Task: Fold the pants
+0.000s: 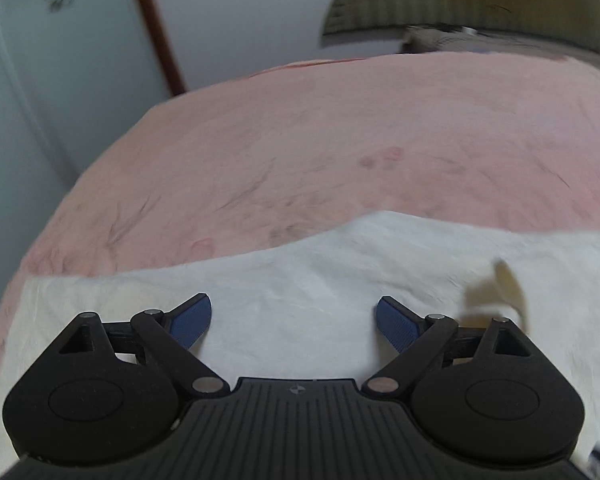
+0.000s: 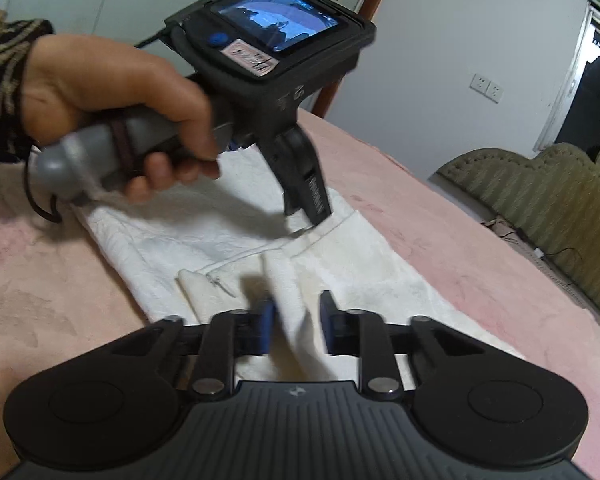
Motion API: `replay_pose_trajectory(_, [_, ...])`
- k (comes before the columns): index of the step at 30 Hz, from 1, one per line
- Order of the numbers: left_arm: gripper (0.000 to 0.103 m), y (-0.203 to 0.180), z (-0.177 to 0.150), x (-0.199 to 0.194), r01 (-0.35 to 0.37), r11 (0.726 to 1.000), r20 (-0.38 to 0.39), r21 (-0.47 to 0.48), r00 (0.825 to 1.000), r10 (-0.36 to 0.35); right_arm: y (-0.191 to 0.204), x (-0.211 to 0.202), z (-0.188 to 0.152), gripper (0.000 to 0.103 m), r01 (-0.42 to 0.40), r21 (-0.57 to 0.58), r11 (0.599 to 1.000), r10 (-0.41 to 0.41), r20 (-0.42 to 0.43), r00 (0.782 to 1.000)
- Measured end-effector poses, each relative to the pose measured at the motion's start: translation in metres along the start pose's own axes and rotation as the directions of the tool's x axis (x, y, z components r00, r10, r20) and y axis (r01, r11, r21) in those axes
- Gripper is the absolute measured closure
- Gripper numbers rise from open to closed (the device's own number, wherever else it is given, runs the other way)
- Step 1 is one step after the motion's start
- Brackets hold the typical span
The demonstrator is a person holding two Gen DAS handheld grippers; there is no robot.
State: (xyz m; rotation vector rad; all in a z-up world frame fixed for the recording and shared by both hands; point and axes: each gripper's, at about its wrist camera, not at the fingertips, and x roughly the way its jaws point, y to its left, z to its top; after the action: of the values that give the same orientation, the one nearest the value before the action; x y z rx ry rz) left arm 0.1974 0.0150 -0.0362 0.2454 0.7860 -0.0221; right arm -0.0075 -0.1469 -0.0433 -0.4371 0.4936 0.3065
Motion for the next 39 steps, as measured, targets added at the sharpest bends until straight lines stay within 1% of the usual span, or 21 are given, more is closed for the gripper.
replay_pose_trajectory(3, [0.011, 0.006, 0.003, 0.001, -0.012, 1.000, -0.008, -0.013, 1.000, 0.012, -0.012, -0.003, -0.001, 0.086, -0.049, 0.112, 0.993, 0.048, 0.013, 0.999])
replay_pose_trajectory(6, [0.012, 0.009, 0.000, -0.016, -0.074, 0.997, 0.044, -0.016, 0.996, 0.074, -0.038, -0.008, -0.004, 0.088, -0.119, 0.291, 0.949, 0.108, 0.054, 0.993])
replay_pose_trajectory(8, [0.011, 0.015, -0.003, -0.030, -0.041, 0.998, 0.078, -0.048, 0.996, 0.045, -0.061, -0.009, -0.010, 0.089, -0.181, 0.434, 0.883, 0.154, 0.096, 0.983])
replay_pose_trajectory(10, [0.011, 0.025, -0.004, -0.044, 0.027, 0.993, 0.087, -0.115, 0.996, -0.017, -0.086, -0.010, -0.018, 0.091, -0.256, 0.568, 0.782, 0.204, 0.155, 0.967])
replay_pose_trajectory(12, [0.011, 0.036, -0.005, -0.056, 0.136, 0.971, 0.084, -0.199, 0.989, -0.122, -0.105, -0.012, -0.027, 0.092, -0.313, 0.658, 0.685, 0.231, 0.211, 0.950])
replay_pose_trajectory(13, [0.012, 0.042, -0.005, -0.062, 0.204, 0.948, 0.089, -0.244, 0.978, -0.188, -0.112, -0.014, -0.031, 0.092, -0.335, 0.688, 0.644, 0.238, 0.236, 0.942])
replay_pose_trajectory(15, [0.011, 0.055, -0.008, -0.071, 0.361, 0.867, 0.114, -0.344, 0.932, -0.343, -0.121, -0.018, -0.036, 0.093, -0.359, 0.714, 0.601, 0.239, 0.268, 0.933])
replay_pose_trajectory(18, [0.011, 0.064, -0.014, -0.073, 0.517, 0.728, 0.086, -0.451, 0.836, -0.542, -0.120, -0.025, -0.035, 0.093, -0.342, 0.697, 0.630, 0.220, 0.262, 0.940])
replay_pose_trajectory(20, [0.011, 0.064, -0.020, -0.070, 0.575, 0.641, 0.068, -0.509, 0.769, -0.636, -0.119, -0.026, -0.035, 0.093, -0.349, 0.693, 0.631, 0.220, 0.271, 0.937])
replay_pose_trajectory(22, [0.011, 0.060, -0.024, -0.057, 0.616, 0.545, 0.050, -0.568, 0.687, -0.725, -0.118, -0.027, -0.035, 0.093, -0.354, 0.690, 0.632, 0.220, 0.278, 0.935])
replay_pose_trajectory(24, [0.011, 0.050, -0.028, -0.044, 0.622, 0.471, 0.033, -0.626, 0.625, -0.780, -0.117, -0.028, -0.035, 0.093, -0.353, 0.686, 0.636, 0.222, 0.275, 0.935])
replay_pose_trajectory(26, [0.011, 0.041, -0.032, -0.029, 0.584, 0.420, 0.017, -0.695, 0.597, -0.802, -0.117, -0.029, -0.036, 0.093, -0.355, 0.680, 0.642, 0.227, 0.275, 0.934])
replay_pose_trajectory(28, [0.012, 0.032, -0.039, -0.009, 0.536, 0.348, 0.028, -0.769, 0.572, -0.820, -0.115, -0.030, -0.034, 0.093, -0.356, 0.666, 0.656, 0.236, 0.267, 0.934])
replay_pose_trajectory(30, [0.018, 0.025, -0.042, 0.006, 0.518, 0.270, 0.063, -0.812, 0.537, -0.842, -0.112, -0.030, -0.032, 0.093, -0.366, 0.644, 0.672, 0.259, 0.259, 0.931])
replay_pose_trajectory(31, [0.037, 0.023, -0.044, 0.011, 0.511, 0.243, 0.072, -0.824, 0.521, -0.850, -0.110, -0.030, -0.030, 0.092, -0.370, 0.631, 0.682, 0.271, 0.252, 0.929])
replay_pose_trajectory(32, [0.067, 0.020, -0.046, 0.016, 0.503, 0.231, 0.069, -0.833, 0.508, -0.859, -0.108, -0.029, -0.029, 0.092, -0.372, 0.617, 0.693, 0.283, 0.241, 0.928])
replay_pose_trajectory(33, [0.082, 0.019, -0.047, 0.019, 0.492, 0.241, 0.053, -0.836, 0.510, -0.859, -0.107, -0.029, -0.028, 0.092, -0.370, 0.604, 0.706, 0.295, 0.225, 0.929])
replay_pose_trajectory(34, [0.095, 0.018, -0.047, 0.019, 0.486, 0.268, 0.035, -0.832, 0.528, -0.848, -0.105, -0.030, -0.028, 0.091, -0.371, 0.595, 0.713, 0.302, 0.217, 0.928])
replay_pose_trajectory(36, [0.102, 0.021, -0.048, 0.017, 0.501, 0.313, 0.033, -0.807, 0.568, -0.822, -0.109, -0.033, -0.032, 0.091, -0.412, 0.597, 0.688, 0.325, 0.254, 0.911])
replay_pose_trajectory(38, [0.102, 0.027, -0.047, 0.011, 0.516, 0.345, 0.039, -0.784, 0.595, -0.803, -0.122, -0.038, -0.041, 0.091, -0.473, 0.635, 0.611, 0.331, 0.337, 0.881])
replay_pose_trajectory(39, [0.102, 0.029, -0.046, 0.007, 0.522, 0.364, 0.039, -0.771, 0.610, -0.792, -0.129, -0.039, -0.046, 0.091, -0.481, 0.664, 0.573, 0.316, 0.363, 0.877])
